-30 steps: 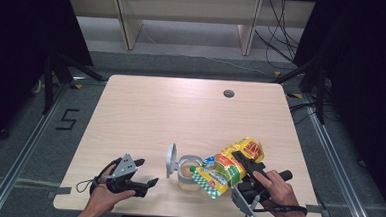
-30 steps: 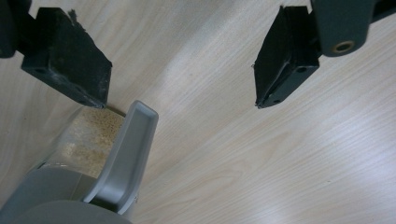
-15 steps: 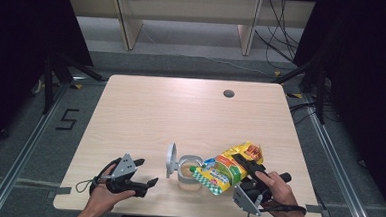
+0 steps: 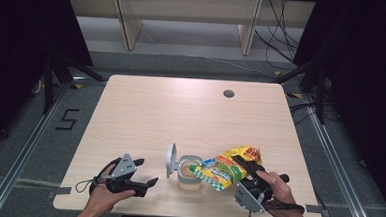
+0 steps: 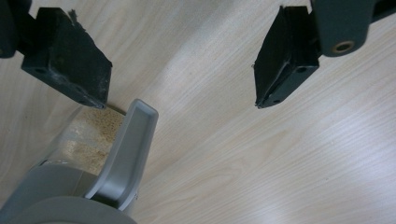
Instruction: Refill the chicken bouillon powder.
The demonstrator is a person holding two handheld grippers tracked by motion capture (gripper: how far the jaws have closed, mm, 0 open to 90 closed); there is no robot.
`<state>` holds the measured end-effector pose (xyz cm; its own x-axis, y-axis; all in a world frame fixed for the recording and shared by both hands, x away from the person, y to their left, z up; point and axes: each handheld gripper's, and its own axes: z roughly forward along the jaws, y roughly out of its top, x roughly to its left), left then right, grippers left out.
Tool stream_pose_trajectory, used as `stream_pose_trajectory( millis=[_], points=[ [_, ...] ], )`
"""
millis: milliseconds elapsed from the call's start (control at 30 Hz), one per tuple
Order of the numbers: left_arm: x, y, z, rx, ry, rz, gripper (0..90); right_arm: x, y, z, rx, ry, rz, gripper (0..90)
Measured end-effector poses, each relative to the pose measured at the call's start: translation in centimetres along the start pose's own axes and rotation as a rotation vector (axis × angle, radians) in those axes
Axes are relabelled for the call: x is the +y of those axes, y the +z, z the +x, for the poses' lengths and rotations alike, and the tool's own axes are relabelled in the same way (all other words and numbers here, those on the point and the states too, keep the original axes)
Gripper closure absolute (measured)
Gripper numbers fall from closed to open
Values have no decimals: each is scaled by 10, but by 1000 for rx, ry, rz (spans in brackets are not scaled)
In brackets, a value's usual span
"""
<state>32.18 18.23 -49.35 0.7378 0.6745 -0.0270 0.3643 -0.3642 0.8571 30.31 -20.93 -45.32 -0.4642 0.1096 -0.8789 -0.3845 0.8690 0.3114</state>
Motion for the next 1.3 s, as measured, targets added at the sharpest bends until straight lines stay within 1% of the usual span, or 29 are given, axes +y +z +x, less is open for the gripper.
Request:
stream_pose_trajectory(
  millis=[33,67,100,167,233,267,300,333,367,400,433,500,533,567,600,633,700,733,767,800,900,933,967,1000,1067,1100,1133,1233,1300],
  points=[
    [0,0,0,-2,2,5,186,0,0,-3,-2,-33,-7,599],
    [0,0,0,1,12,5,185,-2,0,0,1,14,-2,600],
    [0,0,1,-1,34,7,185,-3,0,-1,3,13,-3,601],
    [0,0,1,-5,31,7,185,-6,1,-2,5,40,-11,603],
    [0,0,2,0,34,15,186,-8,3,-6,4,15,-33,605],
    [0,0,1,4,21,14,186,-10,2,-4,7,73,-23,606],
    [1,0,2,7,33,13,185,-11,3,-5,5,81,-30,607],
    [0,1,1,4,-6,5,186,-13,4,-8,4,57,-44,609],
    [0,1,1,4,-6,5,186,-15,5,-6,7,114,-48,609],
    [0,0,3,5,21,5,186,-16,4,-8,15,115,-50,613],
    [0,0,3,8,19,7,186,-17,5,-8,15,128,-61,615],
    [0,1,3,8,14,9,186,-19,5,-6,27,211,-66,617],
    [-1,2,1,7,-13,7,185,-21,6,-7,30,229,-73,619],
    [0,2,2,6,7,8,185,-23,9,-10,31,218,-87,622],
    [0,1,3,1,21,13,185,-24,10,-8,39,264,-79,624],
    [0,2,3,1,21,13,185,-25,12,-10,41,254,-96,625],
    [0,2,3,0,14,6,185,-28,17,-11,47,282,-104,628],
    [0,2,4,6,27,14,185,-29,19,-10,50,319,-104,629],
    [0,3,4,6,25,13,185,-30,21,-11,55,311,-113,630],
    [0,3,4,7,22,14,185,-31,23,-11,53,350,-117,631],
    [0,5,3,10,29,20,186,-37,30,-15,51,401,-145,635],
    [0,5,2,9,20,16,186,-39,33,-16,42,429,-143,636],
    [0,5,0,10,-8,17,185,-41,36,-18,41,440,-159,638],
    [0,5,0,9,-7,17,186,-42,40,-18,47,488,-168,640],
    [0,5,3,3,13,23,185,-43,46,-20,49,512,-189,641],
    [0,5,4,4,29,21,185,-45,50,-20,57,552,-193,642],
    [0,5,3,6,26,20,186,-47,53,-19,64,579,-197,643],
    [0,4,3,4,27,19,185,-52,62,-20,78,614,-202,647],
    [0,4,3,7,30,24,185,-55,66,-19,78,670,-207,649]
  ],
)
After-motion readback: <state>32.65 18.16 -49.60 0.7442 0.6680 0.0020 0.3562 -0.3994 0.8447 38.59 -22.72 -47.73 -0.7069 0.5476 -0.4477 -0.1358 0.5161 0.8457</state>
